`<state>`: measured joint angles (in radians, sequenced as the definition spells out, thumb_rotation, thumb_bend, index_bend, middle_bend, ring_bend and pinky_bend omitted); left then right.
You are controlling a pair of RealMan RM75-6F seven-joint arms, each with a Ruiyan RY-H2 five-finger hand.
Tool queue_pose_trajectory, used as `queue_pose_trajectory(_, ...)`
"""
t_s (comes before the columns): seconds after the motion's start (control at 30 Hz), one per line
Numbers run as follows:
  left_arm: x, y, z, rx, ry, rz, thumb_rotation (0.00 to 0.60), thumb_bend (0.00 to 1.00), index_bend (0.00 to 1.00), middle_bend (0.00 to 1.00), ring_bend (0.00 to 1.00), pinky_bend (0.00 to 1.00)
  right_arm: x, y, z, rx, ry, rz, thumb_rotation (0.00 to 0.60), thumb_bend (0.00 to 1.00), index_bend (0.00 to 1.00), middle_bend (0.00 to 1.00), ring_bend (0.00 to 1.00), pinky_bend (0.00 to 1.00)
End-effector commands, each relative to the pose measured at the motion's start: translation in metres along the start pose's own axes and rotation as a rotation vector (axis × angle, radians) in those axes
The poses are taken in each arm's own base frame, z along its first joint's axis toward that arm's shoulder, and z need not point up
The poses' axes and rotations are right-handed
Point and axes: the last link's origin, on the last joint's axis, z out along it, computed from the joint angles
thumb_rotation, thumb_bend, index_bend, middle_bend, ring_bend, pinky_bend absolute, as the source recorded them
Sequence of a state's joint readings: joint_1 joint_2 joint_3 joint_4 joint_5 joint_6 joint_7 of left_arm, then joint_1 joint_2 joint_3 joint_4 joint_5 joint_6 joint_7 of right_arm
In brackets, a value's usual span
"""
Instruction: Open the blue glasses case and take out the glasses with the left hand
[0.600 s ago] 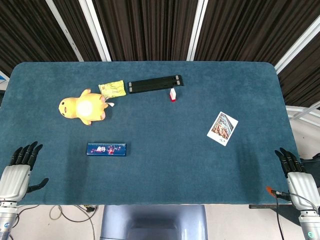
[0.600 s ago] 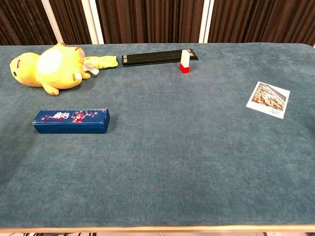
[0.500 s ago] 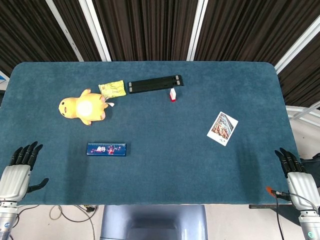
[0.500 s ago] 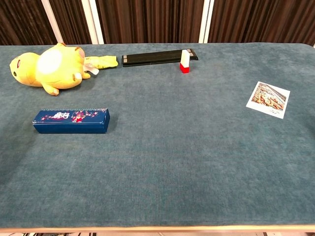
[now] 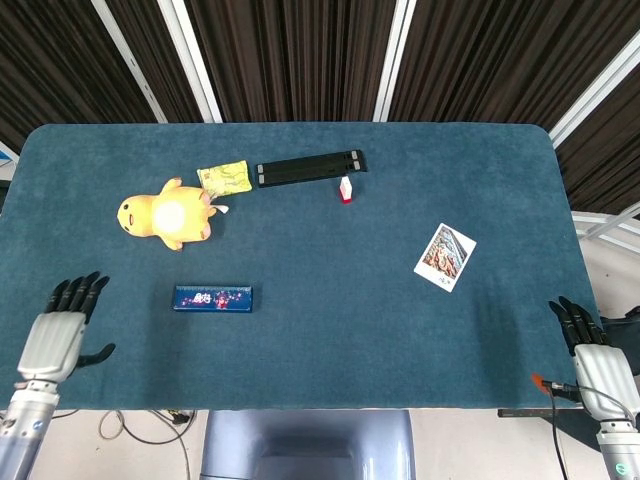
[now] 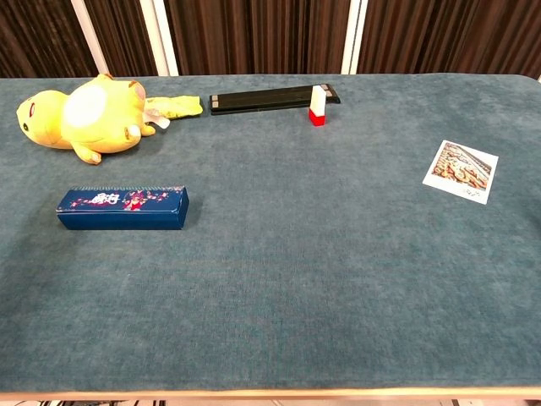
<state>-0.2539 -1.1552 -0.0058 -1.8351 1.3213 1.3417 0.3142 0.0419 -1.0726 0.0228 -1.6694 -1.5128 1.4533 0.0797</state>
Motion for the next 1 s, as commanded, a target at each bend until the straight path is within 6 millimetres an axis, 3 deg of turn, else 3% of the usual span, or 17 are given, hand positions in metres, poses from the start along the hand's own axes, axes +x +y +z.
queue_pose_trajectory(0.03,0.0,0.021,0.026,-0.034,-0.025,0.005,0.6,0.19,0.0,0.11,0.0,0.03,0.0,0.001,0.0,-0.003,0.0,0.002,0.6,0.12,0.0,0.0,0.0,0.2)
queue_pose_trajectory(0.23,-0.008,0.044,0.062,-0.052,-0.101,0.041,0.6,0.22,0.0,0.18,0.0,0.03,0.0,0.001,0.002,-0.01,-0.003,0.009,0.6,0.12,0.0,0.0,0.0,0.2)
queue_pose_trajectory(0.43,-0.02,0.058,0.083,-0.05,-0.165,0.062,0.6,0.26,0.0,0.22,0.0,0.03,0.0,0.002,0.002,-0.015,-0.005,0.011,0.6,0.13,0.0,0.0,0.0,0.2)
queue_pose_trajectory(1.0,-0.04,0.079,0.107,-0.076,-0.237,0.1,0.6,0.31,0.0,0.24,0.0,0.04,0.0,0.002,0.003,-0.022,-0.004,0.01,0.6,0.13,0.0,0.0,0.0,0.2)
